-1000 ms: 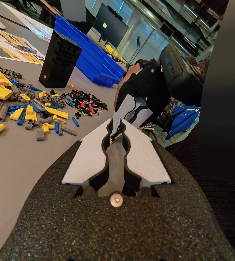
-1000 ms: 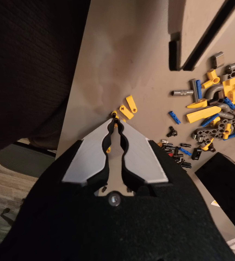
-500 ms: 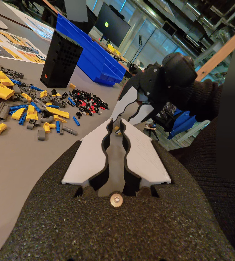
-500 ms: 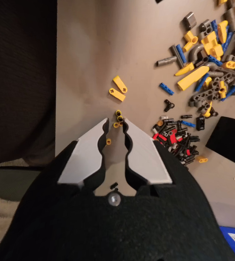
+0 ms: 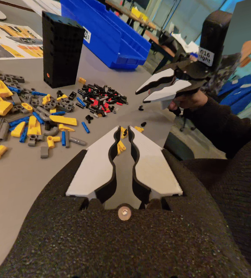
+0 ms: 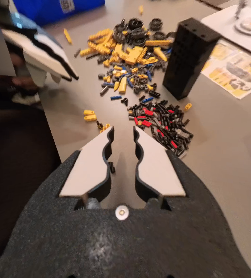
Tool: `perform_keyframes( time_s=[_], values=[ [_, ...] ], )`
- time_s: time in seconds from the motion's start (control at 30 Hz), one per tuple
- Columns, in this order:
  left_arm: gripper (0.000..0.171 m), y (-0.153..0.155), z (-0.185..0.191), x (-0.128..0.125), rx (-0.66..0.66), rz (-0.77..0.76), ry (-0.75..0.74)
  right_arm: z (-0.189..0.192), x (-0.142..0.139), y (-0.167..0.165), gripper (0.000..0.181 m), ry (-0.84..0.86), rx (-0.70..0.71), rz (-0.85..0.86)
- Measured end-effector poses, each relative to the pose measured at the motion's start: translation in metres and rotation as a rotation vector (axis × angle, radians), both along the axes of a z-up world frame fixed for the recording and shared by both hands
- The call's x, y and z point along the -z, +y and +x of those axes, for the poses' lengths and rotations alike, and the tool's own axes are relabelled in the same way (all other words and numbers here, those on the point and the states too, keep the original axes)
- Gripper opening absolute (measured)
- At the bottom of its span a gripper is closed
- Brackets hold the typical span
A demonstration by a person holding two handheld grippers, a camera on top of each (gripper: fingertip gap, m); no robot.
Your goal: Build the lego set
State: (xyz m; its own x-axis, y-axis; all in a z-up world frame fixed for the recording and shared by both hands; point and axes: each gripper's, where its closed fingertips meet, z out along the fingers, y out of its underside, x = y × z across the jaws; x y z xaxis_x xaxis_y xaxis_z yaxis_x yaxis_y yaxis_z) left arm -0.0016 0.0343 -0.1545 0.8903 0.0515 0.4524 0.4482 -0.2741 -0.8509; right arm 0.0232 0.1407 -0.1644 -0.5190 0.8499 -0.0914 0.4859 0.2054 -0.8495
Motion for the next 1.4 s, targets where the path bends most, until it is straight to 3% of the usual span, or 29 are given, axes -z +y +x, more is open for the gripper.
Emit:
perform_keyframes(
  time_s=[0.17, 0.37, 0.5, 0.77, 0.87, 1.23, 1.4],
  values=[
    [0.009, 0.016, -0.017, 0.0, -0.004, -0.084, 0.146, -0.009, 0.006, 0.02, 0.024, 0.1, 0.113, -0.057],
    [0.009, 0.016, -0.04, 0.016, -0.066, -0.209, 0.269, -0.008, 0.034, 0.006, 0.021, 0.022, 0.046, 0.071],
    [0.009, 0.011, -0.042, 0.025, -0.073, -0.229, 0.264, -0.01, 0.042, 0.004, 0.021, -0.016, 0.038, 0.103],
    [0.009, 0.014, -0.046, 0.029, -0.104, -0.24, 0.26, -0.024, 0.009, 0.021, 0.021, 0.041, 0.121, -0.238],
    [0.009, 0.015, -0.046, 0.031, -0.105, -0.257, 0.263, -0.026, 0.002, 0.025, 0.021, 0.074, 0.14, -0.293],
    [0.009, 0.014, -0.051, 0.034, -0.12, -0.262, 0.21, -0.033, 0.023, 0.01, 0.021, 0.059, 0.116, -0.01],
    [0.009, 0.014, -0.051, 0.036, -0.123, -0.277, 0.218, -0.036, 0.033, 0.007, 0.021, 0.012, 0.102, 0.04]
  ],
)
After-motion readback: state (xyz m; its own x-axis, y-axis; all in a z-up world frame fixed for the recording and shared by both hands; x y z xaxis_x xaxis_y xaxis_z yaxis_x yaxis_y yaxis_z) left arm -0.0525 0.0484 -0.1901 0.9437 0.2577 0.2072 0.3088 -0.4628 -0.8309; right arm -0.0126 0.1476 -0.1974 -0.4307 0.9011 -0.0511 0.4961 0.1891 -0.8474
